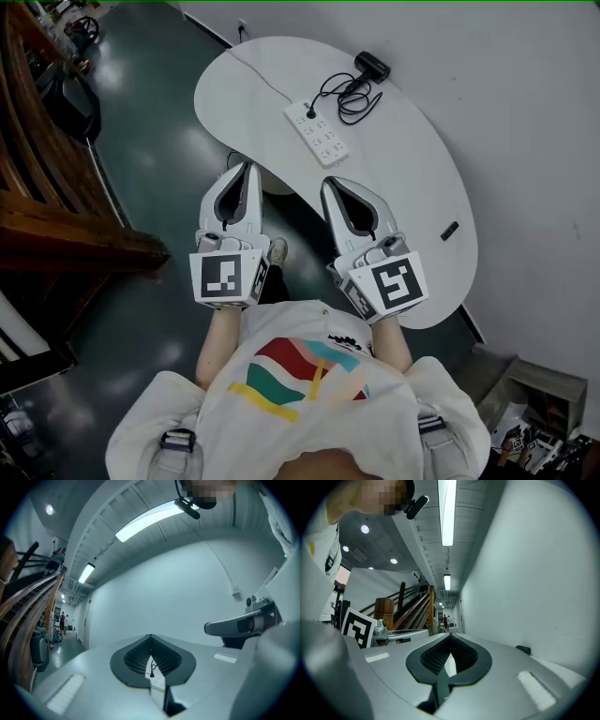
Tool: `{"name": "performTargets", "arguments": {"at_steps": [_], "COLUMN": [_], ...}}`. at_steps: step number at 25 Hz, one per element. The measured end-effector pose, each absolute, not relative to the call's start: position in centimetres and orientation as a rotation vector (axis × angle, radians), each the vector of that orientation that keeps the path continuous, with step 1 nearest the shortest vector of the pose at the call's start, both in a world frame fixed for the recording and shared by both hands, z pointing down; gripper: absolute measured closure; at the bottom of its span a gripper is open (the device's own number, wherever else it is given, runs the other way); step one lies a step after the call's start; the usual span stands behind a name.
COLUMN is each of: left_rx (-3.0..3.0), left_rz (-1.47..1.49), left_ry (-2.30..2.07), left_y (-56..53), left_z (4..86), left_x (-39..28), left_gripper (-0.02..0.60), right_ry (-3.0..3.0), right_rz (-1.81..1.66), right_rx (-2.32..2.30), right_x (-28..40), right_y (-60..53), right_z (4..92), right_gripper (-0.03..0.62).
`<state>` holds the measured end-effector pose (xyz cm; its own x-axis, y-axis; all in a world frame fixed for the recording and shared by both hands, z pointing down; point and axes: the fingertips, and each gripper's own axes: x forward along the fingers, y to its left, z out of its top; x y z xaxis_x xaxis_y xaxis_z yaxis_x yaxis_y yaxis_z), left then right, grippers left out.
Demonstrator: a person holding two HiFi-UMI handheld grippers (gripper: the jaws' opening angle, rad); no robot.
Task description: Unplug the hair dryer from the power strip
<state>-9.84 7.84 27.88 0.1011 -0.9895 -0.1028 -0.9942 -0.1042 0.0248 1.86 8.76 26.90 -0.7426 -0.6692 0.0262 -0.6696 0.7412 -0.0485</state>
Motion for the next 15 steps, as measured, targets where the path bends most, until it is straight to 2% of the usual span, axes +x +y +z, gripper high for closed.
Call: {"name": "performTargets", "arguments": {"at_steps": [9, 15], "left_rx": [-2.418, -2.503], "left_rz": [0.143, 0.027], "left_ry": [1.953, 1.949], "left_y": [-2.0, -6.8], "left_z": [26.8, 29.2], "left_x": [-15.7, -17.4], "left_gripper": [0.583, 0.583], "right_ry": [-2.868, -2.791], "right_rz": [0.103, 0.167], "right_rx": [1.262, 1.344], "right_x": [-4.6, -5.4], "right_y": [-1.5, -5.0], "right_z": [25.8, 27.9], "right_gripper": [0.580, 0.580]}}
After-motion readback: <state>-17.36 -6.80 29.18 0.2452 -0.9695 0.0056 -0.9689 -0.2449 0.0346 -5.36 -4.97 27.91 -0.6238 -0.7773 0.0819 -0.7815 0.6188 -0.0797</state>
